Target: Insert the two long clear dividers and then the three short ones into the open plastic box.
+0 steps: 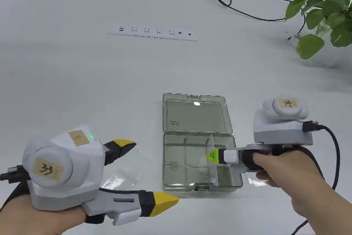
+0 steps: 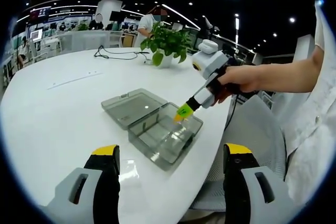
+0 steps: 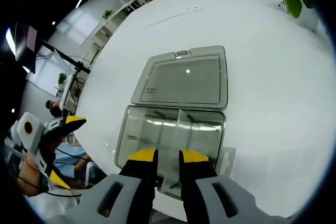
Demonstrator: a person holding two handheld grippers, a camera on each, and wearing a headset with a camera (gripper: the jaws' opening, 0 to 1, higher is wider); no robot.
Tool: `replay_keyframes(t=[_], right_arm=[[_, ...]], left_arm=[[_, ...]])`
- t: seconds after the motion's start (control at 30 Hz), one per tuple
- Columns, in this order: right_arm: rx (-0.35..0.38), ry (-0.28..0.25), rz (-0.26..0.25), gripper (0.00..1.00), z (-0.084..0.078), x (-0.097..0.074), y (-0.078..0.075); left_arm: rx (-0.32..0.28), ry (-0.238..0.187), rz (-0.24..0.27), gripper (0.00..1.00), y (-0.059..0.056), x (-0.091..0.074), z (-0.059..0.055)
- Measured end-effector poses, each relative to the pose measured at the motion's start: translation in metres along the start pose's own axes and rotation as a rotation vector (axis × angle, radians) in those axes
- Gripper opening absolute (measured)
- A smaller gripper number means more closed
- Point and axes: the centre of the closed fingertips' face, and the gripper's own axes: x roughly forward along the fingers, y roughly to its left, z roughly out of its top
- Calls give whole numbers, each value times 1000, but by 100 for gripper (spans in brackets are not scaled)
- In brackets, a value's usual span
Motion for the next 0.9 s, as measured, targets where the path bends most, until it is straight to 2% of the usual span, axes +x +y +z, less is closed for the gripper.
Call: replay_keyframes(t=[0.3,0.33,0.37,0.43,0.53,0.67,0.8,0.9], right_arm=[[-52,-58,47,22,10,-22,2],[-62,-64,57,23,11,-25,3],[-113,-87,73,24,16,-29,5],[-110,-72,77,25,13,-34,5],[-161,-94,92,29,17,-43,7],[-274,-104,124,34,17,-53,11],[-372,-148,169,39,20,-63,16],[-477,-161,172,45,18,-71,14]], left_arm=[[2,7,36,82,1,-6,1],[2,11,43,82,2,-7,1],[2,13,49,82,3,-8,1],[1,14,62,82,5,-9,0],[1,18,81,82,7,-11,-1],[5,38,111,82,11,-14,-6],[-1,43,134,82,13,-17,-8],[-9,52,159,82,16,-19,-11]])
